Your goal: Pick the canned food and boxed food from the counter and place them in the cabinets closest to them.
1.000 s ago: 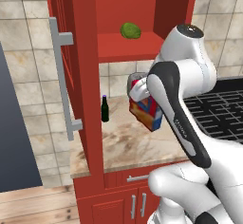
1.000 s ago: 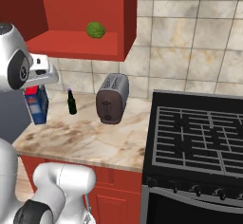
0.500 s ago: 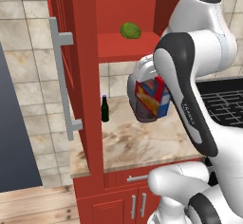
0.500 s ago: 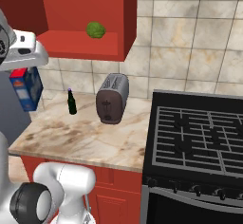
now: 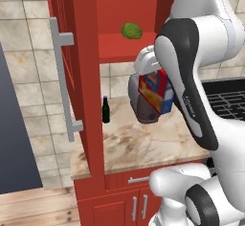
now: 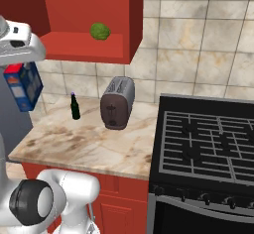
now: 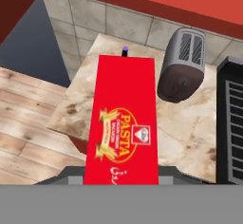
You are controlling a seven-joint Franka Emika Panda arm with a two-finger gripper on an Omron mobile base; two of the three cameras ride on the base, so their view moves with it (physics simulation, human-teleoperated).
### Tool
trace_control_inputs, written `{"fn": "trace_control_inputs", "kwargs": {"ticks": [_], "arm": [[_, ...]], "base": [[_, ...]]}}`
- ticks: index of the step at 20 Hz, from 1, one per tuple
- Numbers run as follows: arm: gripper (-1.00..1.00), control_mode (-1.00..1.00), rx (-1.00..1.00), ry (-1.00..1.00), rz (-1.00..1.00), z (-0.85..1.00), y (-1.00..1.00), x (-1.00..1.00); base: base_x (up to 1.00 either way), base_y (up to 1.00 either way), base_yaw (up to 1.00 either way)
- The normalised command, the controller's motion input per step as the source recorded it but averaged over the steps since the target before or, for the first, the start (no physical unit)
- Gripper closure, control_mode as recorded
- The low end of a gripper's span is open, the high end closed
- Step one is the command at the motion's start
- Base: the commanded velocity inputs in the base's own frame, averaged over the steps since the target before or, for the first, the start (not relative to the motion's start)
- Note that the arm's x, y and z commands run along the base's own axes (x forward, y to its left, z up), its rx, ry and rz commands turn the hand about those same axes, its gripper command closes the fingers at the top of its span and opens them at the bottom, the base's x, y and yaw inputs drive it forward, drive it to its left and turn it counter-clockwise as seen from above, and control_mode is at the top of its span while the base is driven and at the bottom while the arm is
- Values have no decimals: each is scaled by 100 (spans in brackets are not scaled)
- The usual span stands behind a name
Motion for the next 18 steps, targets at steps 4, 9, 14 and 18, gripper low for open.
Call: {"fn": "trace_control_inputs", "kwargs": {"ticks": [4,9,14,18], "arm": [[100,-100,5,-18,-1,28,-6,-12],[100,-100,4,-20,0,26,-3,-9],[100,-100,0,-14,0,12,0,0],[100,-100,0,-14,0,9,0,3]], "base": [[0,0,0],[0,0,0],[0,0,0],[0,0,0]]}}
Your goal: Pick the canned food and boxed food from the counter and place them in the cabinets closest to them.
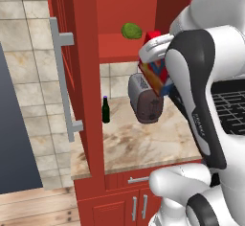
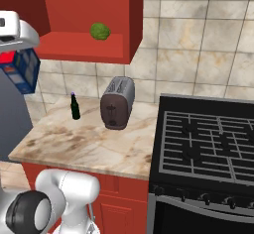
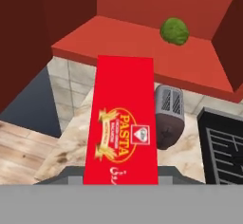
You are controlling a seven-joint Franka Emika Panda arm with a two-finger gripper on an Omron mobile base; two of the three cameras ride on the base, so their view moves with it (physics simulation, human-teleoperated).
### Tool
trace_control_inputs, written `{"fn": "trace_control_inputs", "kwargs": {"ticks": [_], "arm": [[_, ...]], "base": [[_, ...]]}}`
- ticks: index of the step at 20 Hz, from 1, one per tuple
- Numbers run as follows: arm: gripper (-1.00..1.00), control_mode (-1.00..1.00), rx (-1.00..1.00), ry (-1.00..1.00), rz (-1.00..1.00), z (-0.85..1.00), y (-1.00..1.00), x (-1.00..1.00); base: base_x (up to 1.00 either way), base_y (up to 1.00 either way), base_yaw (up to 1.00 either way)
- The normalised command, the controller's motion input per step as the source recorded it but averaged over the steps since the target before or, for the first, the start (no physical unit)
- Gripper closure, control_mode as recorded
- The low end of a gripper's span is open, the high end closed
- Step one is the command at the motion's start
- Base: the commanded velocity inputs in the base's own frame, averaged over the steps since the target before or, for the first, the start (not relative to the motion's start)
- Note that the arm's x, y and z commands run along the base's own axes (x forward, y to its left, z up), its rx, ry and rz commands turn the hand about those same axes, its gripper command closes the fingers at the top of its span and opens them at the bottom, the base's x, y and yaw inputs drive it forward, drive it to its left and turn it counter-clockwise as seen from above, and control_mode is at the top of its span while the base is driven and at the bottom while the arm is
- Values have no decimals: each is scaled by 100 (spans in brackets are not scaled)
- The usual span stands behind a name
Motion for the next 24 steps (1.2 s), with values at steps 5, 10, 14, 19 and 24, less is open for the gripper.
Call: {"fn": "trace_control_inputs", "kwargs": {"ticks": [5,10,14,19,24], "arm": [[100,-100,0,-14,0,14,0,9],[100,-100,0,-8,0,14,0,10],[100,-100,0,0,0,0,0,1],[100,-100,0,0,-1,0,1,12],[100,-100,0,0,-4,11,1,19]], "base": [[0,0,0],[0,0,0],[0,0,0],[0,0,0],[0,0,0]]}}
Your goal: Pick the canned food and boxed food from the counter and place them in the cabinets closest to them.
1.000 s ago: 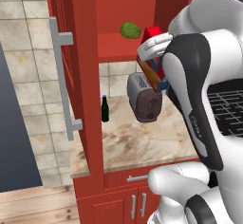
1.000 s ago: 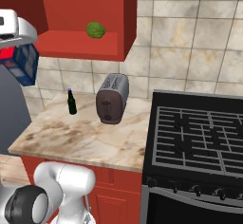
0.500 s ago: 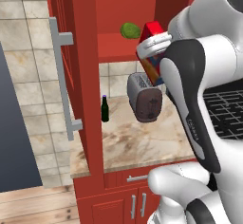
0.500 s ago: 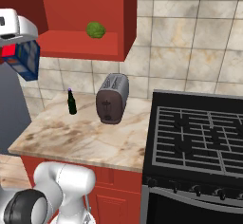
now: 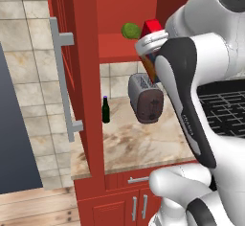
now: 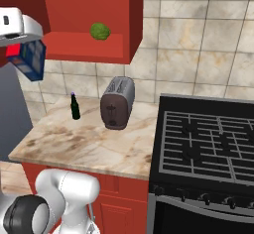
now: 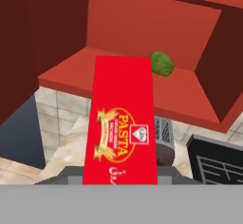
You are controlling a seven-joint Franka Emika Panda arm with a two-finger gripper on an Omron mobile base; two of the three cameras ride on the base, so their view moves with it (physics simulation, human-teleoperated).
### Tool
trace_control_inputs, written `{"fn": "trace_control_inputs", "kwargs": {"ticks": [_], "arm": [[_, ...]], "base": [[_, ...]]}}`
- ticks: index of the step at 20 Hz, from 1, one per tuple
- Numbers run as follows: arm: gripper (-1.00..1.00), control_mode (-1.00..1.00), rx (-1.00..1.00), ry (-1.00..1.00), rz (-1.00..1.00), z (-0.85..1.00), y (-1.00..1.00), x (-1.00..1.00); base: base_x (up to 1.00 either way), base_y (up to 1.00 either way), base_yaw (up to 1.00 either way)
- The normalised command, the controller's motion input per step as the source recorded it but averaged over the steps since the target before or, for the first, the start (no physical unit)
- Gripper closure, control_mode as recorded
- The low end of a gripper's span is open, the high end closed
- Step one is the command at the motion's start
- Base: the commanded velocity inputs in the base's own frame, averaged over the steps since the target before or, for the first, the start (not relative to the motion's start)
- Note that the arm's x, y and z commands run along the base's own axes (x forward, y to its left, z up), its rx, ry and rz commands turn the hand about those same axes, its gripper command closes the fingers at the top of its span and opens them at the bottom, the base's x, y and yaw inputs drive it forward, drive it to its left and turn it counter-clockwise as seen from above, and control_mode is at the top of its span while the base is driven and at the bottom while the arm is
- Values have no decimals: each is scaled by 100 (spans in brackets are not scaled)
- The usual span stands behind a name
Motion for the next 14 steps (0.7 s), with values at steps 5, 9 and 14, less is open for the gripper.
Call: {"fn": "trace_control_inputs", "kwargs": {"ticks": [5,9,14], "arm": [[100,-100,0,0,-6,19,1,17],[100,-100,2,0,-7,29,5,15],[100,-100,11,0,-6,25,-1,2]], "base": [[0,0,0],[0,0,0],[0,0,0]]}}
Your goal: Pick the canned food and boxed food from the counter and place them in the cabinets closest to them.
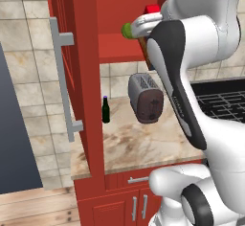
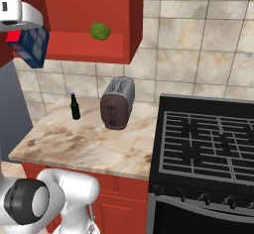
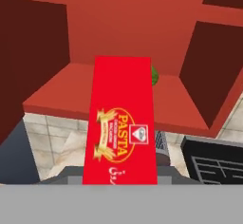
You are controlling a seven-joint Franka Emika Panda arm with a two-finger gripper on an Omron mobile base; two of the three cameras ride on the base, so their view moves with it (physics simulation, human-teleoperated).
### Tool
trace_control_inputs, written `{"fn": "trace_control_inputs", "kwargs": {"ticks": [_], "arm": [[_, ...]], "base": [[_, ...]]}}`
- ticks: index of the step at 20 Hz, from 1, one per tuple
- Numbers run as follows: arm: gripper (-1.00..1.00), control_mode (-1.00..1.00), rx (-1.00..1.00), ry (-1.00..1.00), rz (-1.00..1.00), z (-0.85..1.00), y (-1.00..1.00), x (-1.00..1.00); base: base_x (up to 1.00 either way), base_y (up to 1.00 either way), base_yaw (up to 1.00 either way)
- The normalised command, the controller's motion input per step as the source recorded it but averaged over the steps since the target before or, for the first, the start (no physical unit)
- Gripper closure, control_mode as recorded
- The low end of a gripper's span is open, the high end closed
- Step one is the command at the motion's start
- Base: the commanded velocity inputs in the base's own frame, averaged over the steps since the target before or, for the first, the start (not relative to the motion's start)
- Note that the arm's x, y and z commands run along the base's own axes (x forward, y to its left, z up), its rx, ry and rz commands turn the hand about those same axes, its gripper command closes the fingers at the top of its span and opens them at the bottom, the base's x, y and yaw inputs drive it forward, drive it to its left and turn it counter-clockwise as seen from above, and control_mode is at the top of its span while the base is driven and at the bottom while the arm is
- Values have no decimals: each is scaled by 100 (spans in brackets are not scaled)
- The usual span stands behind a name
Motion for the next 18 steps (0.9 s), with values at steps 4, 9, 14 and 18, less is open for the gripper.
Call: {"fn": "trace_control_inputs", "kwargs": {"ticks": [4,9,14,18], "arm": [[100,-100,14,0,-3,17,-5,0],[100,-100,1,-1,0,0,0,0],[100,-100,0,0,0,0,2,5],[100,-100,0,0,0,0,6,21]], "base": [[0,0,0],[0,0,0],[0,0,0],[0,0,0]]}}
